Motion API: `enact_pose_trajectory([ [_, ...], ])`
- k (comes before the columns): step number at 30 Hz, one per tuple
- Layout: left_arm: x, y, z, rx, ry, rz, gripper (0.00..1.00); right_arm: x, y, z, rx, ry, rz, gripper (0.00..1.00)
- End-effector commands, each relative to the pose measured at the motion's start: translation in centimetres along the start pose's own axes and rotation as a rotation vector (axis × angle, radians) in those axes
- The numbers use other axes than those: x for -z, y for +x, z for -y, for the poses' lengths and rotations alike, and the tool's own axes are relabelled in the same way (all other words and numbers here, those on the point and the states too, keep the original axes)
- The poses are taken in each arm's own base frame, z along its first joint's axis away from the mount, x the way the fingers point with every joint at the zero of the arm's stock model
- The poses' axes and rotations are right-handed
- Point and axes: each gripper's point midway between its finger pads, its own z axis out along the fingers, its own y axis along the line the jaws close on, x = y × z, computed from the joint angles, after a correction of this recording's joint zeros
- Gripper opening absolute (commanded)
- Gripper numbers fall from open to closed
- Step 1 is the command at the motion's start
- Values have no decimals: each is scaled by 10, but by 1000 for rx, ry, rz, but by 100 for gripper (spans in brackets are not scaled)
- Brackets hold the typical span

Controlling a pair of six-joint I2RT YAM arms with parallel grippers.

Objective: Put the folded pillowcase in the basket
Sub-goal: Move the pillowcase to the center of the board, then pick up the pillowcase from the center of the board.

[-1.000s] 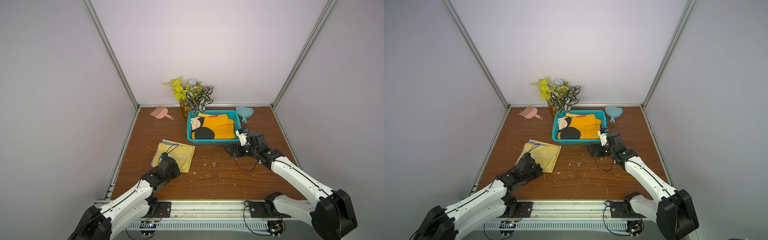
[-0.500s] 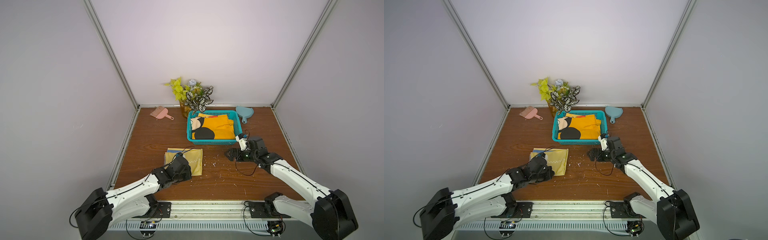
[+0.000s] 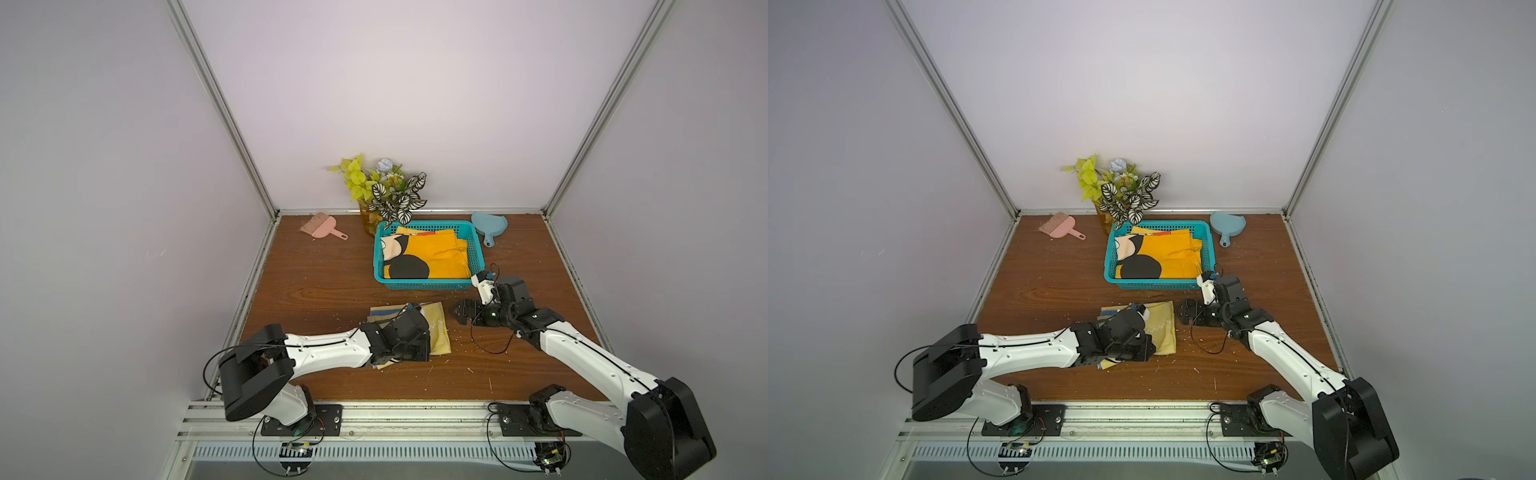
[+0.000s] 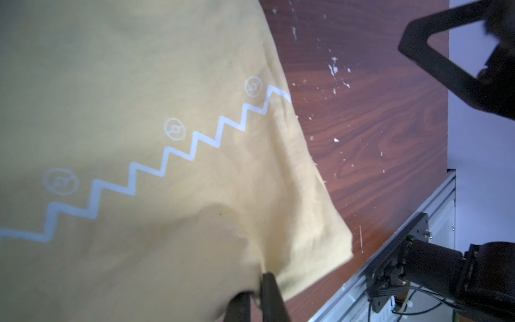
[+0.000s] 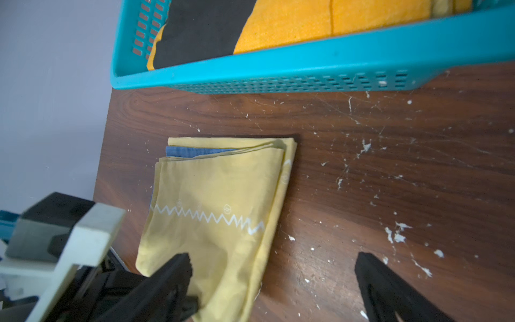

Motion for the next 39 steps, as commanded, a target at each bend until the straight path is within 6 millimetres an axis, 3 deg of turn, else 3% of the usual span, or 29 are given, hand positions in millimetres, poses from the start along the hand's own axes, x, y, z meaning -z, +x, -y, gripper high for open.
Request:
enact_pose_trajectory([
  [1, -10, 6, 27, -59, 64, -31, 45, -4, 6, 5, -10, 2, -9, 99],
  [5, -12, 5, 31, -66, 72, -32, 73, -7, 15, 19, -14, 49, -32, 99],
  [9, 2, -1, 33, -78, 55, -2, 100, -9, 20, 25, -12, 57, -39, 99],
  [14, 36, -16, 15, -111, -95, 71, 99, -16, 21, 20, -17, 19, -49, 96],
  [18, 65, -25, -41, -57, -295, 134, 100, -24, 25, 11, 4, -9, -70, 94],
  [23, 82, -26, -117, 83, -357, 206, 99, -34, 31, 5, -6, -35, -80, 94],
  [27, 97, -22, -158, 176, -383, 255, 100, -39, 35, 4, -8, -34, -97, 94],
  [32, 96, -22, -169, 226, -317, 284, 100, -49, 42, 4, -12, -28, -124, 94],
  [39, 61, -20, -136, 226, -93, 204, 100, -62, 55, 5, -7, -17, -164, 94],
])
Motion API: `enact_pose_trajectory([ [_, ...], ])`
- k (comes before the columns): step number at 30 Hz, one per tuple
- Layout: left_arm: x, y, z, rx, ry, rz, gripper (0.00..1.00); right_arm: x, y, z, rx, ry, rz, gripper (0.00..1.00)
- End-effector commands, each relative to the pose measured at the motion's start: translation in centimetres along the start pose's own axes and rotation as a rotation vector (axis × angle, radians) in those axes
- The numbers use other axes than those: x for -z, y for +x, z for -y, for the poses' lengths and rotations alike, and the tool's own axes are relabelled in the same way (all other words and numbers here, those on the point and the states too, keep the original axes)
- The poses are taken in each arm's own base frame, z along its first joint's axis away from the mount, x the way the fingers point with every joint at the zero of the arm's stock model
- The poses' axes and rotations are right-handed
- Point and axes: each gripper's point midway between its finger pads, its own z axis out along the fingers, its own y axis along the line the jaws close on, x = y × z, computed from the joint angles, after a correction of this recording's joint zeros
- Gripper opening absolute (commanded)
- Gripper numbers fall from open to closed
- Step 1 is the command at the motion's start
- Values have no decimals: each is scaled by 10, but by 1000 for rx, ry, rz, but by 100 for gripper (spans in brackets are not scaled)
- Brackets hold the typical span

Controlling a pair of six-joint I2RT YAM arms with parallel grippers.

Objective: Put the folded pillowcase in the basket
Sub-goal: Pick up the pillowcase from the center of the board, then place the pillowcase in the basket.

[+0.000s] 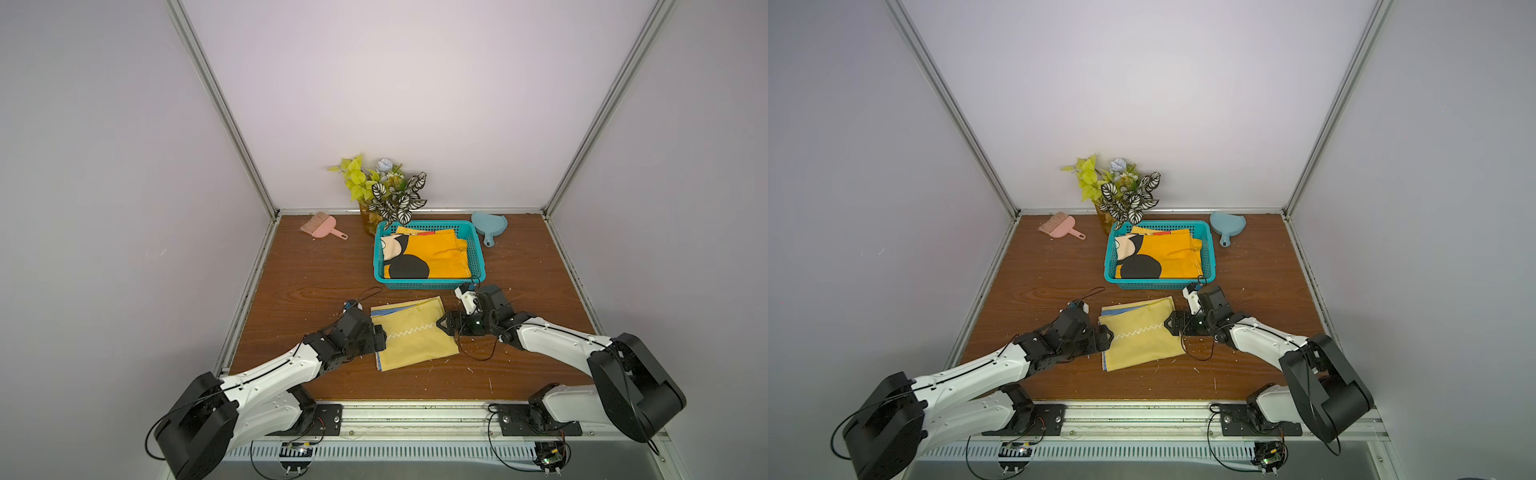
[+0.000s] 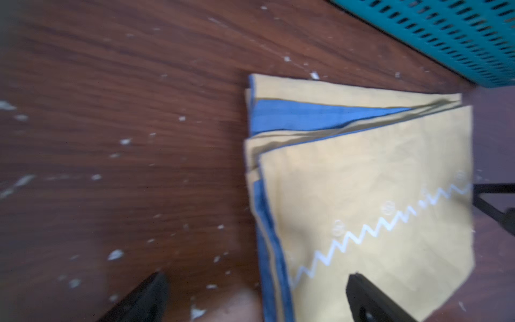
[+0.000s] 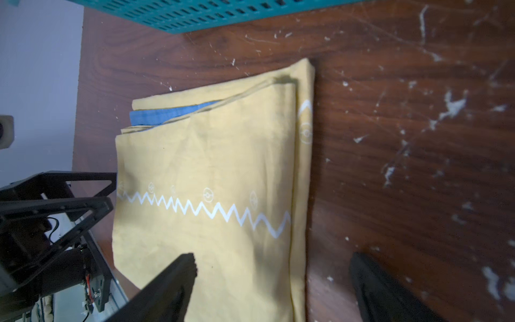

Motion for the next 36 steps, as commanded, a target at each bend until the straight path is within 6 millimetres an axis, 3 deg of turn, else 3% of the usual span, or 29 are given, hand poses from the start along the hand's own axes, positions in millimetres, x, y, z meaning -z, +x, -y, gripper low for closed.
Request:
enact_pose_trajectory([
  [1, -11, 11, 24, 9, 140, -78, 99, -7, 9, 3, -21, 14, -35, 93],
  [6, -16, 12, 28, 8, 148, -91, 100, -12, 13, -5, -12, 5, -43, 90],
  [11, -21, 19, 22, 5, 126, -112, 98, -21, 24, -5, -3, 18, -74, 82],
  [13, -23, 22, 21, 6, 126, -117, 93, -23, 27, -5, -2, 18, -84, 74],
  [16, -26, 25, 19, 2, 118, -121, 71, -24, 31, -5, 2, 20, -91, 57],
  [19, -28, 29, 17, -5, 103, -126, 41, -24, 32, -3, 3, 30, -93, 35],
  [20, -29, 29, 18, -7, 102, -127, 25, -24, 33, -3, 4, 31, -95, 24],
  [21, -29, 29, 19, -9, 101, -129, 1, -24, 32, -4, 7, 31, -94, 11],
  [22, -29, 30, 20, -14, 98, -130, 0, -23, 33, -4, 8, 33, -98, 1],
  [23, -29, 29, 23, -23, 95, -128, 0, -22, 33, -6, 11, 32, -100, 0],
  [31, -14, 17, 54, -77, 119, -101, 0, 3, 17, -22, 53, 55, -37, 0],
  [36, 13, -8, 87, -110, 176, -56, 0, 30, -5, -48, 87, 28, 12, 0],
])
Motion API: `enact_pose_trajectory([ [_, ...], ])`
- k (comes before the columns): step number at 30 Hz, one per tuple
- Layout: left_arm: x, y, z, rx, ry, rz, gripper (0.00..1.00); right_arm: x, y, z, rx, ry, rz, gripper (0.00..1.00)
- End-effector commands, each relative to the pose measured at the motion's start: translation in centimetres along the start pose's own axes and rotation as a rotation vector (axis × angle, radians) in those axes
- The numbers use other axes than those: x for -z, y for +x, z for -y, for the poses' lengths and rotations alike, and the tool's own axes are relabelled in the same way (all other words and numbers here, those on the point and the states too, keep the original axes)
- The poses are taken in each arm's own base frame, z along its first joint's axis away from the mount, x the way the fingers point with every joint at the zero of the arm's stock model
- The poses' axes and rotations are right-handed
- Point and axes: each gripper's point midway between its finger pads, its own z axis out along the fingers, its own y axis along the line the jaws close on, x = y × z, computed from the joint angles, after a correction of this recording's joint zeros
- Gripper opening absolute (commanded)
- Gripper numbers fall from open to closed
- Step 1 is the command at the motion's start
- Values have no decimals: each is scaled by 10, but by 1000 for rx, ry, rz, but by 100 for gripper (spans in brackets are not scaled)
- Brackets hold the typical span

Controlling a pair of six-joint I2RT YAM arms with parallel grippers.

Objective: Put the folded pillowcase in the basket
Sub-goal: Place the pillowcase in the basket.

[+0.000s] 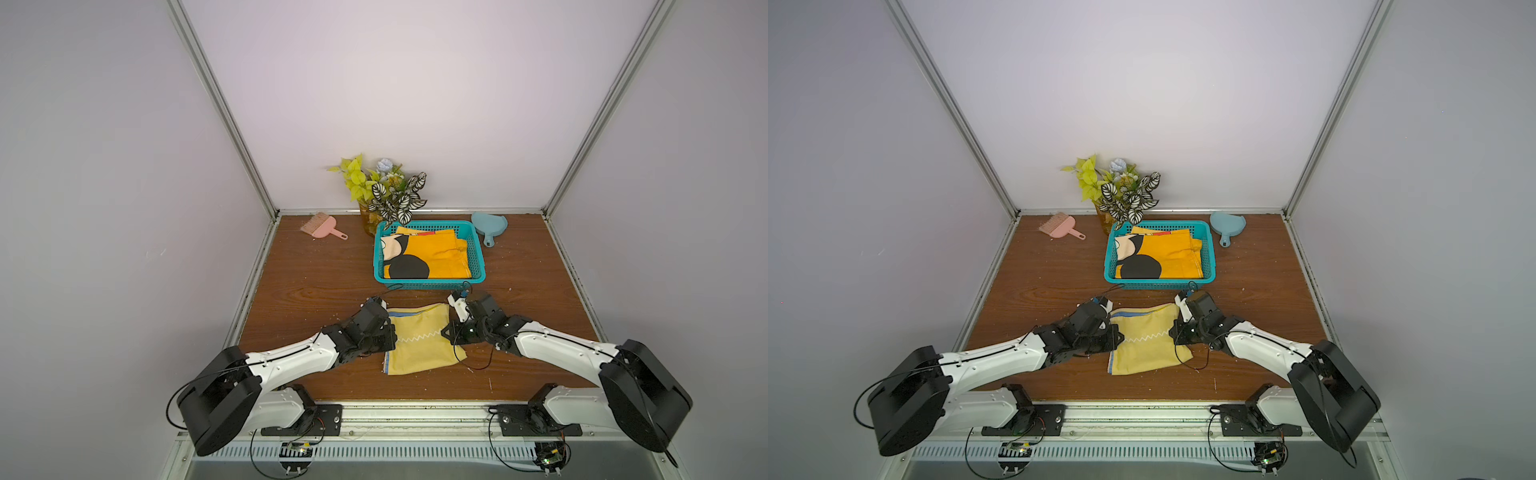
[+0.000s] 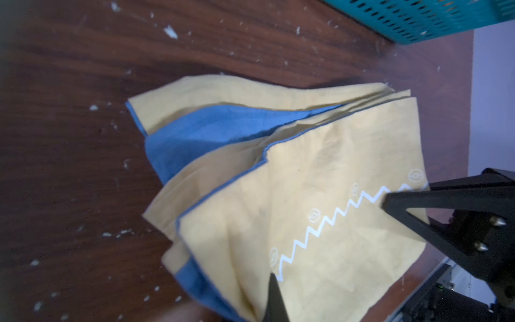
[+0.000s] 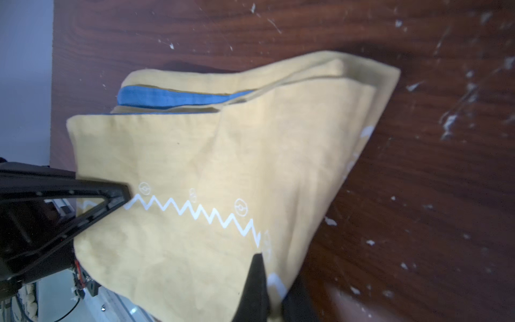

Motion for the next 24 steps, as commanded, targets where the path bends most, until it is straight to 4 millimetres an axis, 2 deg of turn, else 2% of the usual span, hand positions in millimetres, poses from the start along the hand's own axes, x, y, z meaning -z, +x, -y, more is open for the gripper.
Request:
enact_pose_trajectory([
  [1, 22, -19, 28, -52, 31, 40, 0, 27, -27, -24, 45, -21, 62, 0],
  [9, 61, -66, 79, -150, 79, 141, 0, 68, -74, -61, 119, -32, 156, 0],
  [14, 66, -109, 93, -222, 4, 226, 0, 88, -113, -78, 180, -3, 232, 0],
  [19, 57, -161, 86, -239, -51, 321, 0, 98, -163, -73, 190, 30, 306, 0],
  [24, 44, -211, 79, -270, -106, 393, 0, 92, -214, -49, 171, 73, 353, 0],
])
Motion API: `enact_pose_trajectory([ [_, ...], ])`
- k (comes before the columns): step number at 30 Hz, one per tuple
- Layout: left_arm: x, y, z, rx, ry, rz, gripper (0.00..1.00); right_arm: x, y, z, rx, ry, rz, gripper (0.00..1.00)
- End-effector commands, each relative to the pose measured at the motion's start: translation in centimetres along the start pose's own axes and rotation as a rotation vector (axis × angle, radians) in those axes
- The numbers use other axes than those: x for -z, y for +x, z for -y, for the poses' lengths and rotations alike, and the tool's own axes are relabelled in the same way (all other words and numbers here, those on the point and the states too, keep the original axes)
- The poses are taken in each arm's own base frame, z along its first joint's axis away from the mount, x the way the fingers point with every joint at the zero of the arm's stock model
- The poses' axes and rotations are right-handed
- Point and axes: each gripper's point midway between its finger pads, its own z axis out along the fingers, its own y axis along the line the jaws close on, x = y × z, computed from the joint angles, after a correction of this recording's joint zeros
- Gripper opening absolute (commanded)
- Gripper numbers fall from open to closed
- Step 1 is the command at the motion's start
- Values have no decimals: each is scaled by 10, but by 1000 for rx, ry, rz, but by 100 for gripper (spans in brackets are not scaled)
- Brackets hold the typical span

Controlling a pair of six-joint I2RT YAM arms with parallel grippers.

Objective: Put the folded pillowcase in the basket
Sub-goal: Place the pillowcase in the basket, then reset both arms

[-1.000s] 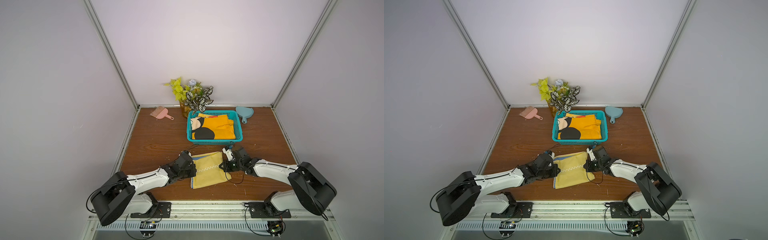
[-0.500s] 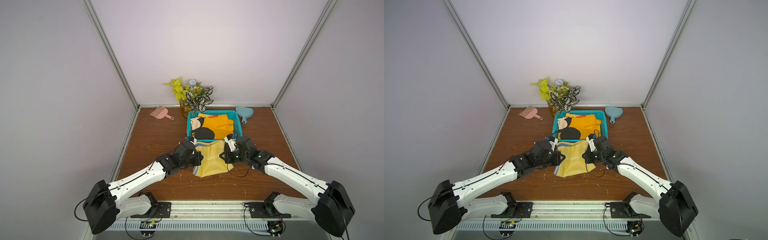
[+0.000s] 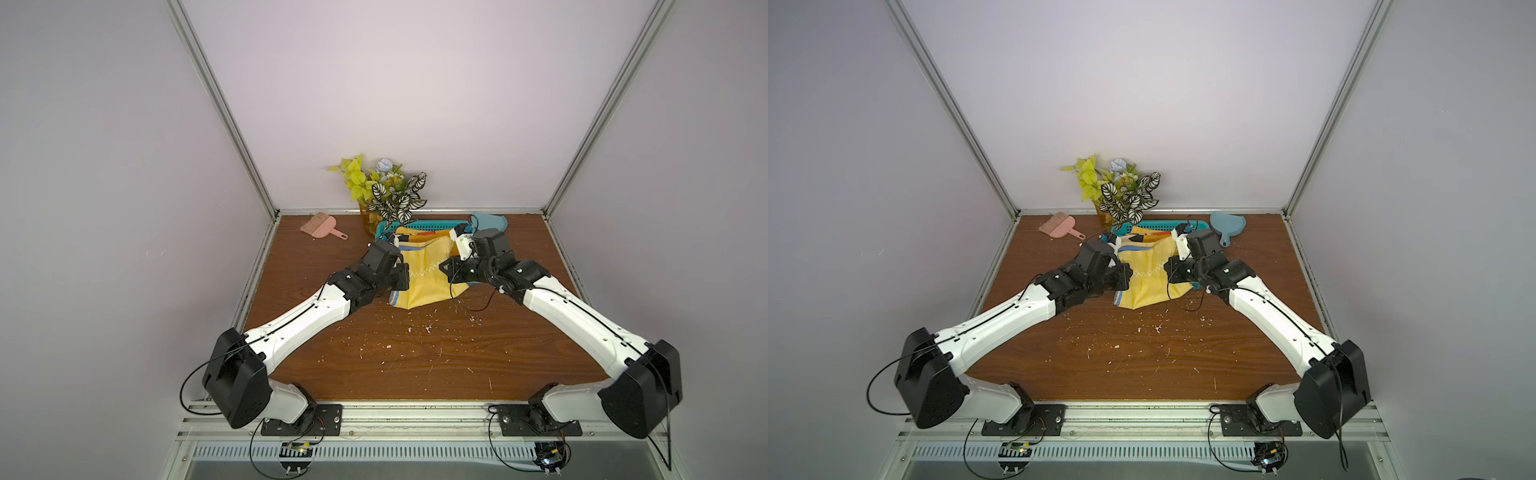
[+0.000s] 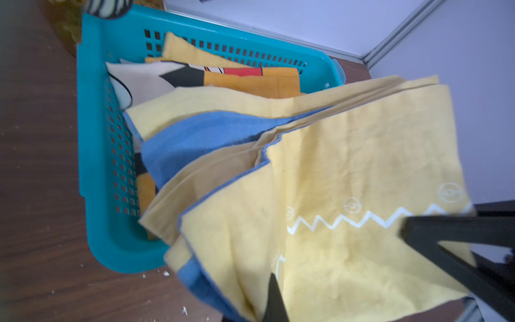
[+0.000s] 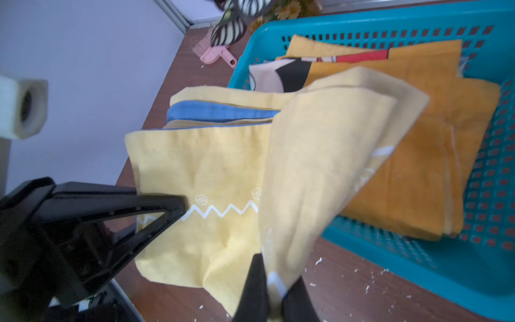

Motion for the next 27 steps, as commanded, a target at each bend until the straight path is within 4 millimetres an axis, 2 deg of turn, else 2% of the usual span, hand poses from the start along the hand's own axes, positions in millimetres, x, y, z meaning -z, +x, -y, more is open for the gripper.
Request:
enact_pose_trajectory([
  [1, -13, -40, -9, -56, -23, 92, 0, -9, -34, 16, 30, 19, 51, 0],
  [7, -59, -76, -33, -45, -32, 108, 0, -52, -69, 53, 4, 54, 53, 0],
  [11, -97, -84, -50, -43, -46, 80, 0, -83, -87, 71, -18, 65, 44, 0],
  [12, -101, -91, -50, -47, -39, 87, 0, -90, -89, 75, -23, 68, 37, 0],
  [15, -123, -83, -57, -43, -39, 20, 2, -108, -88, 84, -38, 81, 4, 4],
  [17, -130, -75, -62, -42, -50, -12, 18, -115, -82, 86, -46, 80, -24, 10],
  [18, -130, -73, -64, -41, -57, -14, 22, -115, -80, 86, -52, 75, -25, 15],
  [20, -124, -71, -67, -34, -66, 7, 37, -113, -77, 85, -62, 70, -20, 22],
  [22, -114, -76, -69, -33, -75, 41, 61, -106, -77, 85, -62, 83, -6, 29],
  [23, -106, -84, -66, -34, -77, 64, 64, -101, -79, 85, -59, 90, 5, 34],
  [24, -104, -75, -72, -34, -93, 48, 67, -96, -82, 85, -55, 97, 15, 39],
  [25, -98, -78, -71, -36, -95, 59, 71, -89, -85, 83, -48, 104, 28, 42],
  [27, -82, -88, -66, -37, -95, 93, 84, -76, -90, 82, -33, 121, 50, 48],
])
